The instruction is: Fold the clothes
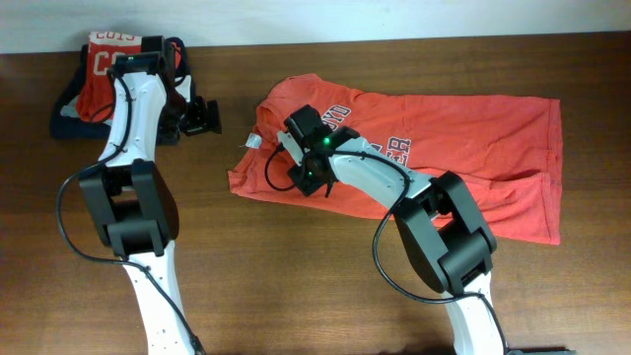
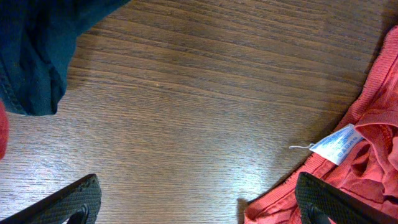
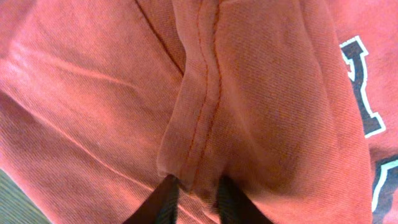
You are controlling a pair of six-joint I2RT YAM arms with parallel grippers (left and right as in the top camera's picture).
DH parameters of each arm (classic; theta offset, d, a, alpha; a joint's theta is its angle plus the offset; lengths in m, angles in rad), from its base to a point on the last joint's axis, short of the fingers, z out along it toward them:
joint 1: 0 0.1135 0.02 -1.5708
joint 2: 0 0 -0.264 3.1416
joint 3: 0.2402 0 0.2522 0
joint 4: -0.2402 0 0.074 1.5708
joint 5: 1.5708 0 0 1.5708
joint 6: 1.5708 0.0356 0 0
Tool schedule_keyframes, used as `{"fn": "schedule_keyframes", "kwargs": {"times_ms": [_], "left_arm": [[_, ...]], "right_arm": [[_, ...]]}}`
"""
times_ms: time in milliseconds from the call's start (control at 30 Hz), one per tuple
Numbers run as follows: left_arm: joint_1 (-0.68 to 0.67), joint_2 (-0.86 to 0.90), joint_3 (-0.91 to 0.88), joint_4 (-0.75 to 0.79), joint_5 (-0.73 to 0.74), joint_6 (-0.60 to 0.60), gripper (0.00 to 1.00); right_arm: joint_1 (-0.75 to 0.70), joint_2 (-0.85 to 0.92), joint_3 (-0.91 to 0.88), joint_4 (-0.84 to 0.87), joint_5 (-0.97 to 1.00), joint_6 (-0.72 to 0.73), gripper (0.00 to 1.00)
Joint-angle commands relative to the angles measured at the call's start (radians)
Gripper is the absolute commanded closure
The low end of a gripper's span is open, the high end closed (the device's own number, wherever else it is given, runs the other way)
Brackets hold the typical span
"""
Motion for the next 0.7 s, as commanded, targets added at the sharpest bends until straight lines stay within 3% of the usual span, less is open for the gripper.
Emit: {"fn": "schedule_keyframes", "kwargs": {"times_ms": [0,333,667], "left_arm": [[0.002,-0.001,0.012,0.002,0.011,0.019,0.01],[0.002,-0.001,0.012,0.002,0.011,0.019,0.01],[0.002,-0.001,0.012,0.002,0.011,0.019,0.01]], "right_arm": [[0.008,0.013,-0.010,0.008,0.005,0.000,0.77],[0.007,-0.009,0.042,-0.006,0.049,-0.002,0.82],[0.005,-0.015,0.080,0.020,0.227,-0.016,0.89]]}}
